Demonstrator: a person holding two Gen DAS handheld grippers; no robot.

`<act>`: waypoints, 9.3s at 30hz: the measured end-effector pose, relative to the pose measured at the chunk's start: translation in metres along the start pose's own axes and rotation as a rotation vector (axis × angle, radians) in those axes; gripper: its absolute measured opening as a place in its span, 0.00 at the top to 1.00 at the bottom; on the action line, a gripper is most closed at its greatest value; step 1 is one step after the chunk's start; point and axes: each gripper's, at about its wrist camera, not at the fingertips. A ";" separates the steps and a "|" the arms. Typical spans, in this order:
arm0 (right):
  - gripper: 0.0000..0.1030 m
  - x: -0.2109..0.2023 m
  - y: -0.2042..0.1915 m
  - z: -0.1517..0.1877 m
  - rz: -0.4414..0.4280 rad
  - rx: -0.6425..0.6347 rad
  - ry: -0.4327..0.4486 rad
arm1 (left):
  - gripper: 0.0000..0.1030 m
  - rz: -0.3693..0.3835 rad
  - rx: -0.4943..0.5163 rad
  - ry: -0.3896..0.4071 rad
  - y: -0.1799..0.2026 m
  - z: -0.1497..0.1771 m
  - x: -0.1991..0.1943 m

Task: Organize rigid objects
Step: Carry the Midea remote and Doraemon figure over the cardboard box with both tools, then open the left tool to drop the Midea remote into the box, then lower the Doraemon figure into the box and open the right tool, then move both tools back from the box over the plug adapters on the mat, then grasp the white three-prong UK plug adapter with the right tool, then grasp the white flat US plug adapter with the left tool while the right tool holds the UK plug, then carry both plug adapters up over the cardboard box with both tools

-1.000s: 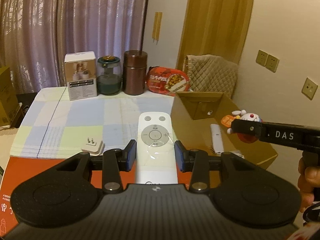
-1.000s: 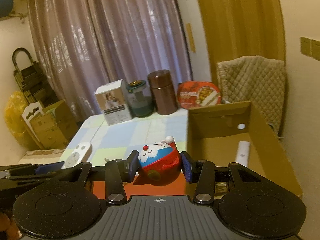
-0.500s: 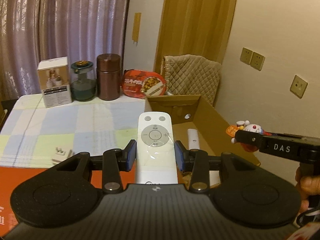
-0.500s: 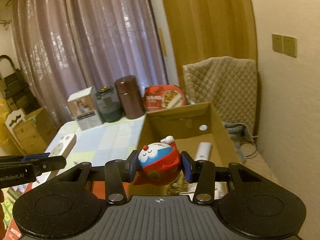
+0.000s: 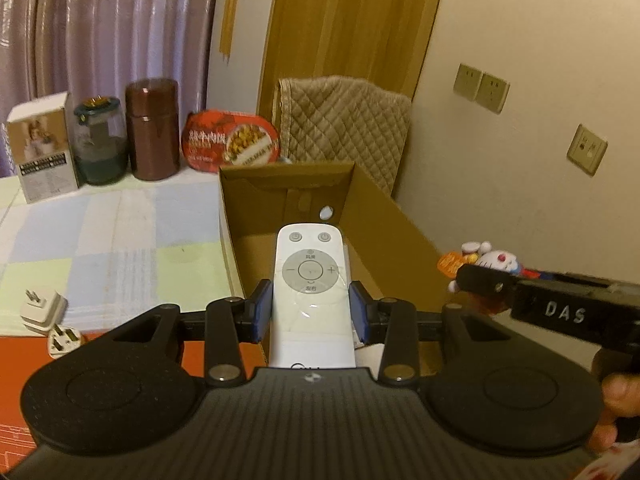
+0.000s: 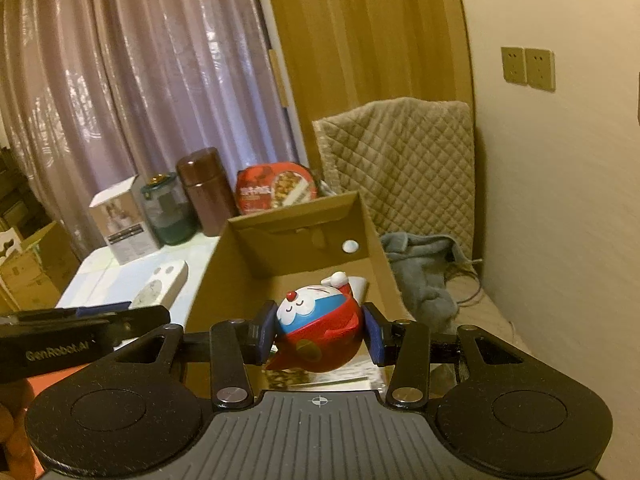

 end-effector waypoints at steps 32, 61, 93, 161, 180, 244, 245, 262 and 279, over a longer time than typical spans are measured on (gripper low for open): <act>0.60 0.039 0.024 0.013 0.009 0.066 -0.047 | 0.66 -0.058 0.039 -0.066 0.013 0.007 0.057; 0.60 0.049 0.019 0.027 -0.012 0.075 -0.092 | 0.68 -0.086 -0.012 -0.024 -0.001 0.009 0.048; 0.59 0.047 0.016 0.021 -0.014 0.072 -0.038 | 0.68 -0.074 0.000 0.007 0.000 0.009 0.040; 0.26 0.156 -0.263 0.065 -0.235 -0.149 -0.090 | 0.30 -0.351 -0.067 0.056 -0.315 0.072 -0.029; 0.26 0.270 -0.278 0.142 -0.216 -0.202 -0.159 | 0.30 -0.367 -0.103 0.050 -0.360 0.067 0.015; 0.55 0.256 -0.211 0.059 -0.130 -0.112 -0.158 | 0.41 -0.197 0.035 -0.057 -0.316 0.073 0.134; 0.55 0.256 -0.212 0.059 -0.130 -0.114 -0.158 | 0.42 -0.199 0.032 -0.060 -0.316 0.073 0.133; 0.55 0.230 -0.218 0.047 -0.137 -0.102 -0.112 | 0.42 -0.216 -0.060 -0.100 -0.300 0.063 0.077; 0.55 0.114 -0.220 0.033 -0.168 -0.115 -0.051 | 0.42 -0.284 -0.159 -0.064 -0.245 0.064 -0.053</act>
Point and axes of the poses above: each gripper's, at about its wrist camera, not at the fingertips, and x roughly the way its jaws point, y to its right, z to its underside, and after that the axes turned 6 degrees about -z, right-handed
